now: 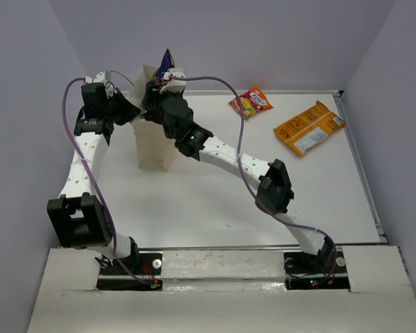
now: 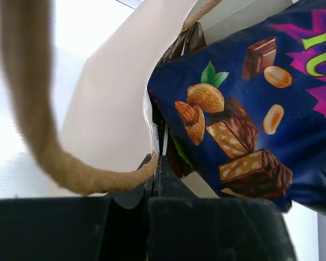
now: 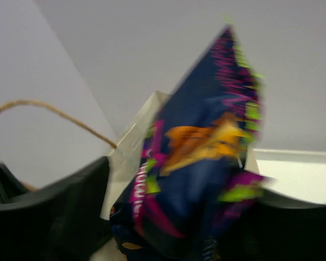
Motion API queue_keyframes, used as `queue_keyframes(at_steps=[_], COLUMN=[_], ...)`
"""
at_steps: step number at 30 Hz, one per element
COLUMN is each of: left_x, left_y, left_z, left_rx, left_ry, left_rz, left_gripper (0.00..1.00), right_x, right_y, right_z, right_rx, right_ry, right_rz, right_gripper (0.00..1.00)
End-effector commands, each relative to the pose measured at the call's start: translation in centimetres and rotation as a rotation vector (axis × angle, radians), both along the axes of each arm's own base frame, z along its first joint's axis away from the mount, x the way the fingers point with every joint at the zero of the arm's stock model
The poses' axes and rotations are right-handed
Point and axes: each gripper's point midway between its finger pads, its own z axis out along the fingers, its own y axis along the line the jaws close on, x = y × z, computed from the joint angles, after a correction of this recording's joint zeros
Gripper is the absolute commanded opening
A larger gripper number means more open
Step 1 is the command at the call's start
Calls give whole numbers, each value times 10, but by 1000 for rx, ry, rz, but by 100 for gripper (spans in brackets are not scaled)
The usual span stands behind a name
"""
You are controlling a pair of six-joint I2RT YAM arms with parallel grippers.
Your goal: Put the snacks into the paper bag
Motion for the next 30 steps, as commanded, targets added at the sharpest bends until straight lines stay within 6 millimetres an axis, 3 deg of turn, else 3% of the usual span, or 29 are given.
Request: queue_keyframes(at_steps=[1, 3, 6, 10, 11, 15, 17, 19, 21, 22, 24, 27, 30], left_x=[4, 4, 5, 4, 4, 4, 4, 5, 5, 5, 4, 3, 3], left_y=[-7, -7, -8, -7, -7, -8, -8, -8, -8, -8, -10, -10, -13], left_z=[6, 4, 3, 4, 3, 1, 0, 1, 1, 1, 4, 7, 6], left_rx=[-6, -11, -15, -12, -12, -18, -19, -18, -22, -23, -28, -26, -48], left_ry=[-26, -20, -17, -19, -17, -10, -9, -13, -14, -14, -20, -27, -12], left_rz=[-31, -32, -34, -32, -32, -33, -34, -34, -32, -32, -42, -44, -64], left_gripper=[0, 0, 0, 0, 0, 0, 0, 0, 0, 0, 0, 0, 0], right_x=[-24, -34, -42, -72, -84, -105, -111, -110, -87, -76, -54, -44, -37], right_y=[12, 18, 7, -4, -13, -47, -71, -77, -102, -110, -135, -144, -157], right_z=[20, 26, 35, 82, 114, 166, 190, 180, 165, 154, 135, 111, 100], right_rx=[-235, -356, -378, -365, -328, -231, -176, -178, -163, -145, -69, -39, -47], right_ry=[-62, -69, -54, -123, -170, -215, -230, -194, -124, -79, 30, 115, 143], right_rz=[135, 214, 247, 351, 371, 354, 321, 299, 222, 198, 142, 110, 82], right_gripper=[83, 100, 100, 100, 100, 95, 87, 73, 60, 61, 74, 88, 89])
